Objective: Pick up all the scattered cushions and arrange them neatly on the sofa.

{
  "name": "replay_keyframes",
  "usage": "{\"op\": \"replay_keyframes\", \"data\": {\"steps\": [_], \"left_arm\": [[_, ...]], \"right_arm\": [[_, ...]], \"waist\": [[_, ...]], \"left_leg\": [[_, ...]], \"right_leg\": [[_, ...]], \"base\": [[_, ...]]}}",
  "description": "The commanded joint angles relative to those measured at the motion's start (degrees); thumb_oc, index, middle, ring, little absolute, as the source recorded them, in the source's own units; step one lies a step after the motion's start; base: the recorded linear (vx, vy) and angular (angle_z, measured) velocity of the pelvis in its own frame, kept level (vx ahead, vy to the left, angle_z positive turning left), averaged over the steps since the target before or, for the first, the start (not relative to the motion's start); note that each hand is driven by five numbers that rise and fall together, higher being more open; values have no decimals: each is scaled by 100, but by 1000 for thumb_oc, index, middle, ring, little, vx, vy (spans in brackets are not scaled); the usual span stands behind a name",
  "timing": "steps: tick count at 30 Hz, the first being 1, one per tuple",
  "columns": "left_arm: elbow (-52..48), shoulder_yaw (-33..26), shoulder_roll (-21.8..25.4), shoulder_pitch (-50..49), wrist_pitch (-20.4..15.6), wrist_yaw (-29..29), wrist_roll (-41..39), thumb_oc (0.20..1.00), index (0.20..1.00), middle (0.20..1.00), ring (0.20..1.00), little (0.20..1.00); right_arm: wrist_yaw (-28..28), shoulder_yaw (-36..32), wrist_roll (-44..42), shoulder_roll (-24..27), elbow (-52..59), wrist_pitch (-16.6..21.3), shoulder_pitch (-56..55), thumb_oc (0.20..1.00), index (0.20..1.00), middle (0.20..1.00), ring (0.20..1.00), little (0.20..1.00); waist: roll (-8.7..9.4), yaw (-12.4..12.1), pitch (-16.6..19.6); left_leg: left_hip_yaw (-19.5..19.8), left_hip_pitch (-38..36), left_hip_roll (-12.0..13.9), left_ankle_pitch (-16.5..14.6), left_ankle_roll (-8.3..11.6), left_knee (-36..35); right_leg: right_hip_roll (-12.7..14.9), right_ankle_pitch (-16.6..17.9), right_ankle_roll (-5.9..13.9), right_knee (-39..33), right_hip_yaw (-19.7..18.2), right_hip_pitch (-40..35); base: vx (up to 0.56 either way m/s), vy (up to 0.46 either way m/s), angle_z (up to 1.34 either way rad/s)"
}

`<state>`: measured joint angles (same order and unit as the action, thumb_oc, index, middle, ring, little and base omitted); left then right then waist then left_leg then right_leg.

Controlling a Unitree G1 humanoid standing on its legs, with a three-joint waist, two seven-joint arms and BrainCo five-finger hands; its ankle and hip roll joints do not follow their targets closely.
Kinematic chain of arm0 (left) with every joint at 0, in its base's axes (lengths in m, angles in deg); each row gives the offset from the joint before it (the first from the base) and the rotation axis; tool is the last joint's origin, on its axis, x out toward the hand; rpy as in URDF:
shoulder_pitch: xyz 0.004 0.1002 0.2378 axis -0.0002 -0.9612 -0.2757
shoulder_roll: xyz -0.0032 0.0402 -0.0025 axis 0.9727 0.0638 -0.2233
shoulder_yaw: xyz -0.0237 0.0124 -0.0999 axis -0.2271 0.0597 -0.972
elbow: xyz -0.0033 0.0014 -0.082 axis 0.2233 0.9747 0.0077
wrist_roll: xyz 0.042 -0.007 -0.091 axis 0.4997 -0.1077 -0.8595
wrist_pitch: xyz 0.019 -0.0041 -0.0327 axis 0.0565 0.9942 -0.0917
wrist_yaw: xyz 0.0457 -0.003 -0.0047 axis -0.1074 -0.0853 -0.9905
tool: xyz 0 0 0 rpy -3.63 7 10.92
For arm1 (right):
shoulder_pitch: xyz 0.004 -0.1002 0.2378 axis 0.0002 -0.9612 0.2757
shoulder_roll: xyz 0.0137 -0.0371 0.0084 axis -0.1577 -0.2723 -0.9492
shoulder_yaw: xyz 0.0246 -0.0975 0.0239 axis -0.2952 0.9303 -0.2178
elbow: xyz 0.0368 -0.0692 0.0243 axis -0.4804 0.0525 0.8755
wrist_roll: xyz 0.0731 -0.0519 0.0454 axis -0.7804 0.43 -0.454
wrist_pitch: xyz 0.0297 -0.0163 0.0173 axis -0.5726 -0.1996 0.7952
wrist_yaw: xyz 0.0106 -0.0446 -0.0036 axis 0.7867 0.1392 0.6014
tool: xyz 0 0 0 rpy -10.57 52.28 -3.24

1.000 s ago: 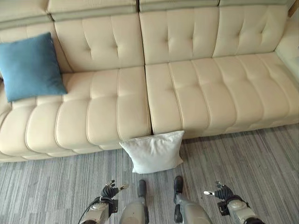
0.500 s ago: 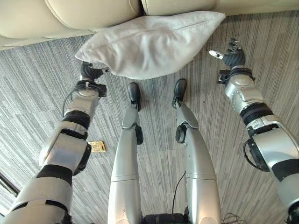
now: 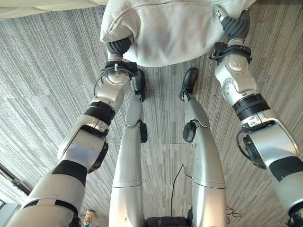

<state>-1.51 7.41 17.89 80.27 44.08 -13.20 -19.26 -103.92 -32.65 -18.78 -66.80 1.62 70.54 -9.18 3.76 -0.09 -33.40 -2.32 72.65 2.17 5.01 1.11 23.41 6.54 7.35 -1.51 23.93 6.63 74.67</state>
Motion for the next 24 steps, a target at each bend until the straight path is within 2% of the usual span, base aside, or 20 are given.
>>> {"op": "replay_keyframes", "data": {"steps": [1, 4, 5, 7, 8, 9, 11, 13, 14, 17, 18, 19, 24], "left_arm": [[-841, 216, -1220, -376, -782, 561, -42, 200, 200, 200, 200, 200], [-1253, 64, -1420, -653, -878, 624, -212, 200, 200, 200, 200, 200], [-1734, -74, -1514, -981, -956, 674, -281, 200, 200, 200, 200, 200], [-1982, -164, -1502, -1106, -996, 677, -248, 200, 200, 200, 200, 200], [-2423, -226, -1466, -1454, -1011, 714, -143, 200, 200, 200, 200, 200], [-2423, -226, -1466, -1454, -1011, 714, -143, 200, 200, 200, 200, 200], [-3066, -355, -1307, -2048, -1006, 738, 116, 200, 200, 200, 200, 200], [-3291, -442, -1215, -2275, -1030, 756, 219, 200, 200, 200, 200, 200], [-3586, -509, -1141, -2808, -1043, 810, 324, 200, 200, 200, 200, 200], [-3967, -633, -1009, -3678, -1102, 857, 462, 200, 200, 200, 200, 200], [-3977, -630, -1010, -3695, -1099, 855, 465, 200, 200, 200, 200, 200], [-4056, -635, -1005, -4183, -1085, 905, 487, 200, 200, 200, 200, 200], [-4175, -806, -892, -5184, -1073, 1018, 203, 200, 200, 200, 200, 200]], "right_arm": [[570, 485, 31, -875, 792, 674, -648, 200, 200, 200, 200, 200], [908, 290, -440, -1103, 1197, 879, -964, 200, 200, 200, 200, 200], [1173, 200, -741, -1269, 1720, 1032, -1377, 200, 200, 200, 200, 200], [1299, 158, -845, -1315, 2000, 1104, -1538, 200, 200, 200, 200, 200], [1400, 181, -758, -1307, 2502, 1101, -1957, 200, 200, 200, 200, 200], [1400, 181, -758, -1307, 2502, 1101, -1957, 200, 200, 200, 200, 200], [1585, 231, -573, -1190, 3196, 1036, -2720, 200, 200, 200, 200, 200], [1662, 225, -497, -1121, 3406, 1034, -3020, 200, 200, 200, 200, 200], [1752, 266, -210, -948, 3799, 905, -3632, 200, 200, 200, 200, 200], [1858, 228, 198, -752, 4250, 740, -4585, 200, 200, 200, 200, 200], [1854, 230, 202, -752, 4262, 735, -4602, 200, 200, 200, 200, 200], [1883, 143, 404, -652, 4380, 609, -5058, 200, 200, 200, 200, 200], [1919, -132, 672, -452, 4514, 412, -5854, 200, 200, 200, 200, 200]], "waist": [[-205, 125, 1182], [-219, 113, 1310], [-249, 114, 1307], [-245, 117, 1320], [-250, 122, 1327], [-250, 122, 1327], [-235, 113, 1350], [-225, 107, 1398], [-199, 97, 1490], [-184, 72, 1643], [-184, 69, 1621], [-188, 69, 1750], [-245, 89, 2242]], "left_leg": [[351, 257, 21, -735, 262, 191], [348, -70, -2, -635, 308, -134], [288, -506, 0, -378, 341, -476], [276, -738, 5, -346, 378, -617], [258, -1170, -15, -313, 405, -765], [258, -1170, -15, -313, 405, -765], [240, -2019, -59, -244, 465, -1139], [239, -2267, -69, -244, 483, -1208], [236, -2919, -51, -207, 515, -1392], [197, -3988, 38, -160, 530, -1760], [196, -4035, 39, -155, 530, -1781], [153, -4610, 82, -127, 526, -1996], [121, -5815, 229, 2, 577, -2536]], "right_leg": [[-48, -1329, 747, 487, 72, -189], [-69, -1253, 746, 226, 71, -456], [-59, -1024, 706, -91, 109, -852], [-71, -1001, 713, -177, 87, -1060], [-55, -977, 702, -329, 92, -1445], [-55, -977, 702, -329, 92, -1445], [-89, -924, 691, -673, 114, -2211], [-99, -915, 697, -776, 114, -2473], [-92, -898, 708, -1018, 143, -3151], [-85, -889, 739, -1350, 197, -4231], [-87, -886, 740, -1368, 198, -4276], [-94, -907, 738, -1582, 199, -4890], [-172, -917, 767, -1997, 214, -6075]], "base": [[4, 58, -8], [-30, 32, -9], [-87, 38, -4], [-43, 14, 0], [0, 0, 0], [0, 0, 0], [-12, -25, -3], [8, -23, -3], [58, -42, -2], [94, -53, -6], [144, -50, -10], [156, -54, -5], [165, -86, -3]]}}
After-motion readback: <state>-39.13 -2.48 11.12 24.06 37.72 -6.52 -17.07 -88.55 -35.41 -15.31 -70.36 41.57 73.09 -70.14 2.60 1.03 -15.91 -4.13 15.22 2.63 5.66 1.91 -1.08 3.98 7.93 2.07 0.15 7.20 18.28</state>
